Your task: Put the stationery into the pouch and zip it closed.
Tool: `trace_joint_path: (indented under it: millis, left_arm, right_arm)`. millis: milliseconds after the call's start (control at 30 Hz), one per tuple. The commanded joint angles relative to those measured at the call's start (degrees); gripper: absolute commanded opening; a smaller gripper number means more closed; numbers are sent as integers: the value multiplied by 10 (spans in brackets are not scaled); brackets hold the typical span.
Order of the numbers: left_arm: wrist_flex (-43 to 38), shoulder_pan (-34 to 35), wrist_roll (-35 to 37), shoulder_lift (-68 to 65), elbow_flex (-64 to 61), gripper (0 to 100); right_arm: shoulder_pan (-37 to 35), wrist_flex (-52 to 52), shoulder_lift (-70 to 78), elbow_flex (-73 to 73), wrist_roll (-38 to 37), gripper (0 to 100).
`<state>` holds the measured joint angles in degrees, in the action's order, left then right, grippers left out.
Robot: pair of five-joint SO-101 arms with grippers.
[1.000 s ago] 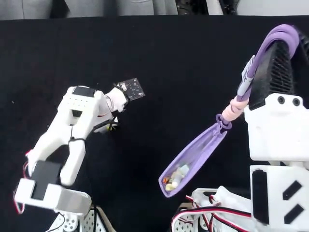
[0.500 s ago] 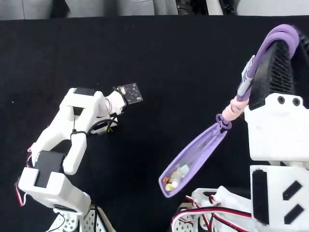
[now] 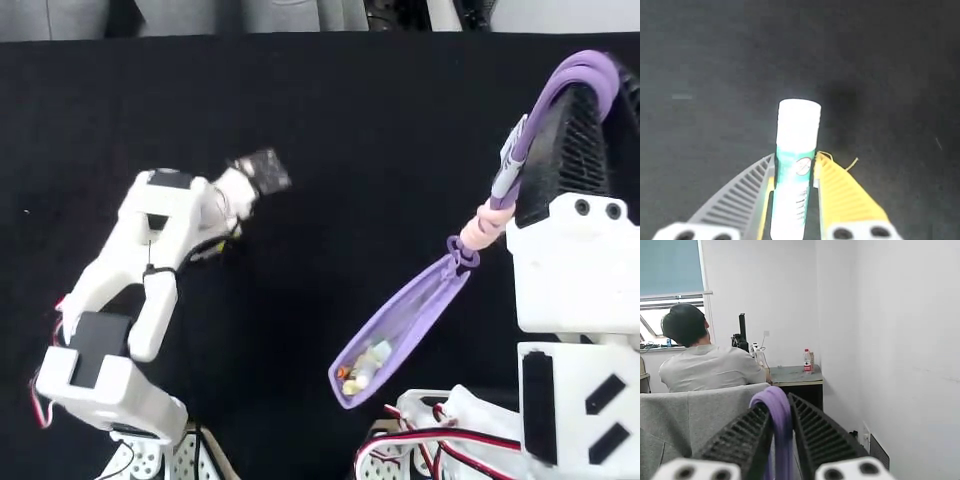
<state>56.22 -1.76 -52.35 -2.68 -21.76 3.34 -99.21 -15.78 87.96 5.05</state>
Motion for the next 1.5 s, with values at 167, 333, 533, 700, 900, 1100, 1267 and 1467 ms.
trace_joint_path:
  millis: [167,333,533,700,900,1100,1267,1467]
  left_arm:
    - [-7,-37,365,287,124,30]
    - [-8,-119,440,482,120,30]
    - [-107,-249,470,659,8,30]
    - [-236,-342,470,798,-145,29]
    - [-359,-407,470,912,-259,29]
    - [-351,-509,474,926,-250,29]
    - [-282,-616,471,920,-255,29]
    - [-269,-634,474,916,-268,29]
  right_arm:
    - [4,-17,7,5,-5,11]
    - [4,-17,8,5,-5,11]
    - [4,-17,9,5,-5,11]
    - [4,-17,9,5,-5,11]
    - [4,-17,9,5,-5,11]
    - [5,-17,9,5,-5,11]
    - [5,-17,9,4,-5,11]
    - [5,-17,10,4,-5,11]
